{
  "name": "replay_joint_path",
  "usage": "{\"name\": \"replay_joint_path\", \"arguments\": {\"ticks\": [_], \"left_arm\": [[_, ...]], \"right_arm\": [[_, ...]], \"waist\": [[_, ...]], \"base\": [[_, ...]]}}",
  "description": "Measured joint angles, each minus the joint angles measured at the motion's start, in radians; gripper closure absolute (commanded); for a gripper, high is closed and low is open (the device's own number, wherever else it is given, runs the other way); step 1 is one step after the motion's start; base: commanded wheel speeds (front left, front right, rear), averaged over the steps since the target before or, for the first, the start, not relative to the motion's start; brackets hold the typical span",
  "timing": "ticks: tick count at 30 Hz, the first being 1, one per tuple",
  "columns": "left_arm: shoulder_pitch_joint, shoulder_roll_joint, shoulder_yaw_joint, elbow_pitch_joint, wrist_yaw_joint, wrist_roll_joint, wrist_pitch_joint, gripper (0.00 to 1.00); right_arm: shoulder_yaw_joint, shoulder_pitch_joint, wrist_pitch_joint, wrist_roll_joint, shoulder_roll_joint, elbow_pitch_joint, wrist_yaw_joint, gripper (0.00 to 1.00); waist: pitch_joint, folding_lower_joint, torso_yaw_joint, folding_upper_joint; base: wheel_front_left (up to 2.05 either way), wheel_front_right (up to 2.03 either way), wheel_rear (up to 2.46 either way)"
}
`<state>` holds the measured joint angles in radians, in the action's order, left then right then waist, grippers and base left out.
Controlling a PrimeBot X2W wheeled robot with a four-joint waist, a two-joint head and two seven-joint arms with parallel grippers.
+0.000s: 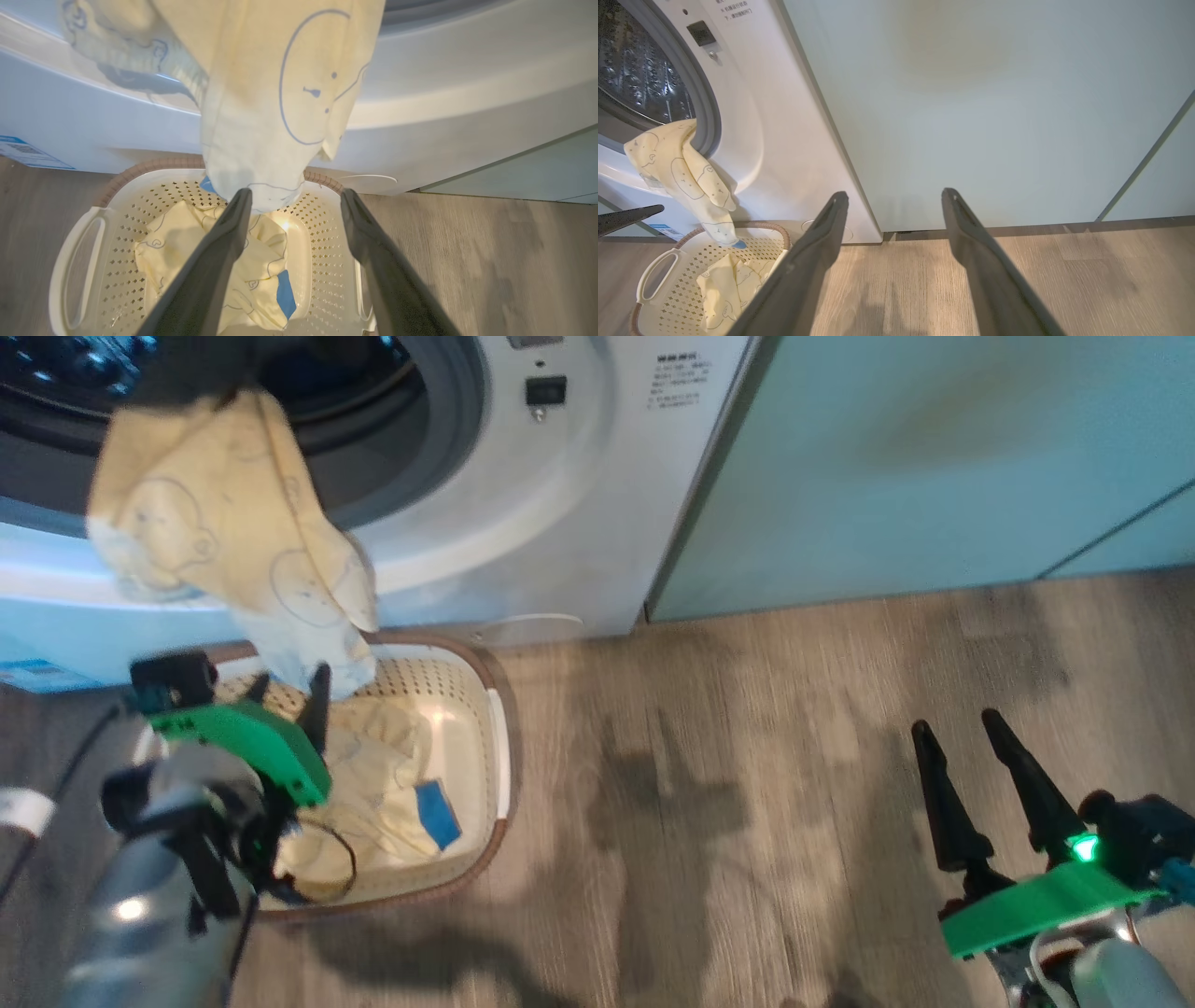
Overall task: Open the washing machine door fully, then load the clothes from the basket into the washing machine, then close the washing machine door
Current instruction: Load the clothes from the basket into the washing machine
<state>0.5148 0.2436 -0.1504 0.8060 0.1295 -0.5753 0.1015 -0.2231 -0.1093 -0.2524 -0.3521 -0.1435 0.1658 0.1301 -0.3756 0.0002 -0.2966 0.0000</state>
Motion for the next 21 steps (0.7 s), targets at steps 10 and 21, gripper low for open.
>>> {"name": "replay_joint_path", "arguments": {"ticks": [10,21], "left_arm": [[0.248,0.032,-0.013,0.166,-0.001,-0.033,-0.005,0.0],[0.391,0.04,-0.019,0.298,-0.018,-0.029,0.022,0.58]], "right_arm": [[-0.015,-0.069,0.0,0.0,0.024,-0.005,0.0,0.0],[-0.03,-0.109,0.0,-0.001,0.036,-0.003,0.0,0.0]], "waist": [[-0.135,0.0001,-0.052,0.0],[-0.202,-0.0001,-0.07,0.0]], "base": [[0.0,0.0,0.0],[0.0,0.0,0.0]]}}
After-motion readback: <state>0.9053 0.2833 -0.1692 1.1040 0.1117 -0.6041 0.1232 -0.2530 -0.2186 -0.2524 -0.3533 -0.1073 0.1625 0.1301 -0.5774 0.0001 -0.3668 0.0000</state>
